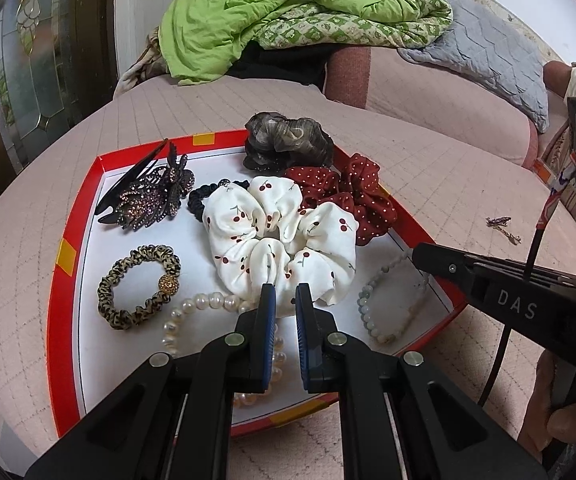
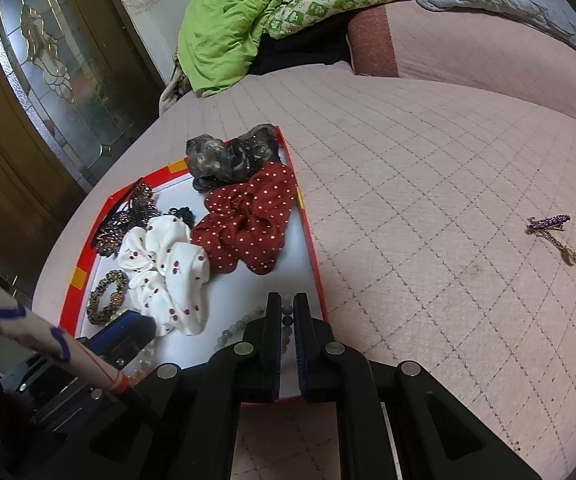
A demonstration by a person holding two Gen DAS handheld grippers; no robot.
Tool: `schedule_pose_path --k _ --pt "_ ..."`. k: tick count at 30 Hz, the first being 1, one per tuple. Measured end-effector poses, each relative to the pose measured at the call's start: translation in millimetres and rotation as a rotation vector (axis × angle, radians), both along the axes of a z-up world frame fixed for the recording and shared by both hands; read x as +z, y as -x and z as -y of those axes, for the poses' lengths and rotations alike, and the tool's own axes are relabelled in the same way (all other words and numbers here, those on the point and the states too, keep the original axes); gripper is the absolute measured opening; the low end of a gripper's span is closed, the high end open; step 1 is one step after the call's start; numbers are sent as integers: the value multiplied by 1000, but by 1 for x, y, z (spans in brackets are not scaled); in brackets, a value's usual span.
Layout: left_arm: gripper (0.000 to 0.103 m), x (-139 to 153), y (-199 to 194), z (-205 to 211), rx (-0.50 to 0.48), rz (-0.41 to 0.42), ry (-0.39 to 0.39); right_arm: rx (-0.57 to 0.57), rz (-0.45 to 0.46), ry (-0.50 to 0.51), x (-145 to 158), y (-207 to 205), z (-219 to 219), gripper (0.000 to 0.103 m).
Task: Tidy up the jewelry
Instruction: 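Lower both grippers into the tray and open them to release the bracelets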
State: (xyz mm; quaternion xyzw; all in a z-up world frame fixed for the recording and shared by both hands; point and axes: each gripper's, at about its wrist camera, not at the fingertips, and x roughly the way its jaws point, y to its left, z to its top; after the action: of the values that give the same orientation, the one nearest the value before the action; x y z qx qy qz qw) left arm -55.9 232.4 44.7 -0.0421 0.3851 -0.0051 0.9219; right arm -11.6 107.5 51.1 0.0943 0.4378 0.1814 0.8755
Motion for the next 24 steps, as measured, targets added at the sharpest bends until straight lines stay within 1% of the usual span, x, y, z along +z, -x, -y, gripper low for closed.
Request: schedule_pose_path --k 10,16,24 --pt "10 -4 -7 -9 27 -22 37 -1 12 37 1 -9 -2 7" --pt "10 -4 -7 -10 29 -22 39 14 11 53 2 -13 -7 7" --pt "10 -5 -7 -10 32 -24 36 10 5 46 2 -11 -4 9"
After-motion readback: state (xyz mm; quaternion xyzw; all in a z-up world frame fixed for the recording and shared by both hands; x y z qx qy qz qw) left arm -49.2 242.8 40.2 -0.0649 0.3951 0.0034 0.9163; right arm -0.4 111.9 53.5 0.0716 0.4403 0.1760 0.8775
